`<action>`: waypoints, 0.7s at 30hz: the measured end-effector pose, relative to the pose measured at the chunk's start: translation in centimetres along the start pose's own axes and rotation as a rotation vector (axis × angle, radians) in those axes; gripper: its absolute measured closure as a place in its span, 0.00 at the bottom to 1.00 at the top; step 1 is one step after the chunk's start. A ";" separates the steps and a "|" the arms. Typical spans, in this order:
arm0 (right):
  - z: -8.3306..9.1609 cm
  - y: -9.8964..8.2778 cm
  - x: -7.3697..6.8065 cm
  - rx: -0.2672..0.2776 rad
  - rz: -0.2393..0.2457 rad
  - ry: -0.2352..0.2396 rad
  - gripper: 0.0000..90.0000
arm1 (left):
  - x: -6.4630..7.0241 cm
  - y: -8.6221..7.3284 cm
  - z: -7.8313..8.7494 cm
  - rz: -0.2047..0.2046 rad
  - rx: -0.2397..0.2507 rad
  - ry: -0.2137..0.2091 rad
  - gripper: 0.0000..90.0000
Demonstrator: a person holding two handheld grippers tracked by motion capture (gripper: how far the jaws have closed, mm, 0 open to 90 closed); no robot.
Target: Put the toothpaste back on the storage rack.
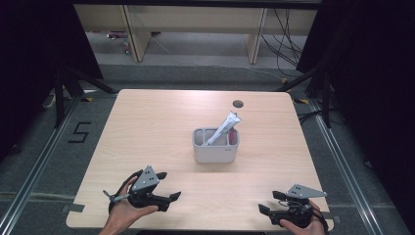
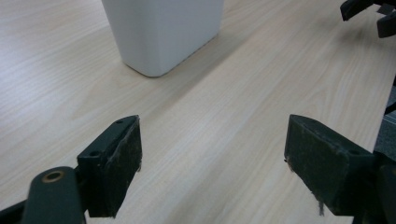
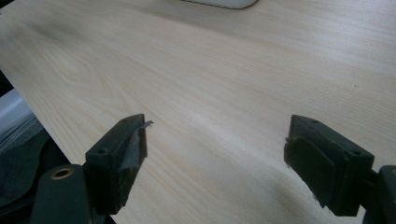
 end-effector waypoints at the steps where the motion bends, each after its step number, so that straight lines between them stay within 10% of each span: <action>1: 0.0 0.0 0.0 0.002 0.000 0.000 0.24 | 0.2 -0.2 0.0 0.001 0.004 -0.007 0.21; 21: -0.1 0.0 -0.1 0.005 -0.010 0.004 0.23 | 2.6 -3.9 0.7 -0.009 -0.027 0.005 0.18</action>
Point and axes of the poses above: each handheld gripper's, and its own axes: z roughly backward along the jaws, y roughly out of its top, x roughly to its right, the point moved 6 cm from there along -z, roughly forward along the jaws, and after that the axes turned 12 degrees about y, right-handed, at the moved point
